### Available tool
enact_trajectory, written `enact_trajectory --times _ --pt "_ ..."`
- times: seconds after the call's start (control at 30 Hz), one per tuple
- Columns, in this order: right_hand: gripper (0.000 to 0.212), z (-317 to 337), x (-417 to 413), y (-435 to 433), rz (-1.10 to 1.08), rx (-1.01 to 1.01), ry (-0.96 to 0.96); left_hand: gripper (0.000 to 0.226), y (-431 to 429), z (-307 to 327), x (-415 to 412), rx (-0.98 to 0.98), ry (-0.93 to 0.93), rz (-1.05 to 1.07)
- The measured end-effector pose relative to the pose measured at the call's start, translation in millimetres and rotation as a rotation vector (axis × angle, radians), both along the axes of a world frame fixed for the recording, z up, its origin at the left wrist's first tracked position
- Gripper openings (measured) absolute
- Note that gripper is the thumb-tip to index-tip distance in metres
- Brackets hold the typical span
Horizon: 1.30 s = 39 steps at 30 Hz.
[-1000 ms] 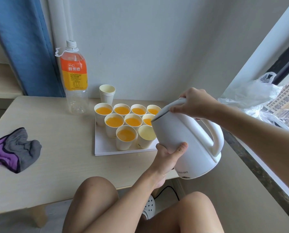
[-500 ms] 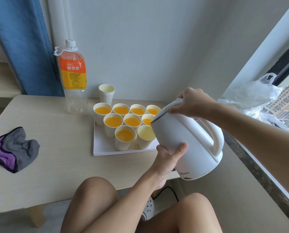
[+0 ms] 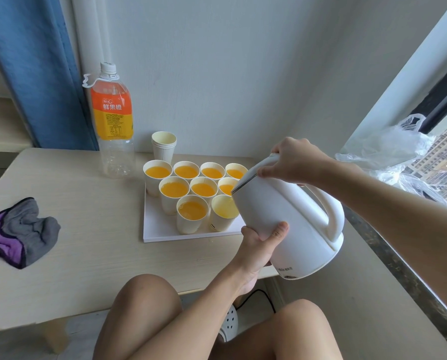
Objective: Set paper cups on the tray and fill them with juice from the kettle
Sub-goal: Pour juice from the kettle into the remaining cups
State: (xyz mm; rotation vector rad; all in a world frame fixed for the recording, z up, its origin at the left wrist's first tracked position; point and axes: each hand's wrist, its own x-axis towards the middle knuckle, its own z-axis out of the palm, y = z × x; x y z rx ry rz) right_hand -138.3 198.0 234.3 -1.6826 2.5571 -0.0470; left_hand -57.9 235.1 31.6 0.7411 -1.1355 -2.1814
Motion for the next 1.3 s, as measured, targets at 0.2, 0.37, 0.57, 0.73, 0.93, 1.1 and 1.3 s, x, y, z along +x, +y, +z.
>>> enact_trajectory --times 0.2,0.37,0.57,0.73,0.93,1.1,1.3 --pt "0.035 -0.2 -0.7 -0.6 0.006 0.002 0.001 0.13 0.7 0.9 0.4 0.005 0.002 -0.005" --pt "0.035 -0.2 -0.6 -0.6 0.008 -0.002 0.005 0.129 1.2 0.5 -0.3 0.005 0.008 -0.008" --pt "0.034 -0.2 0.8 -1.5 0.003 -0.004 0.001 0.124 1.5 2.1 0.8 0.015 0.021 -0.024" --pt "0.036 -2.5 0.8 -3.2 0.005 -0.01 0.016 0.111 1.8 3.4 1.3 0.023 0.023 -0.034" --pt "0.036 -1.2 0.8 -3.0 0.004 -0.011 0.015 0.114 2.1 4.0 1.3 0.031 0.029 -0.035" --pt "0.035 -1.3 1.2 -3.4 0.007 -0.012 0.018 0.105 2.1 4.4 0.7 0.035 0.031 -0.038" --pt "0.036 -2.4 1.0 -4.2 0.004 -0.017 0.022 0.105 2.9 4.6 0.5 0.036 0.033 -0.043"
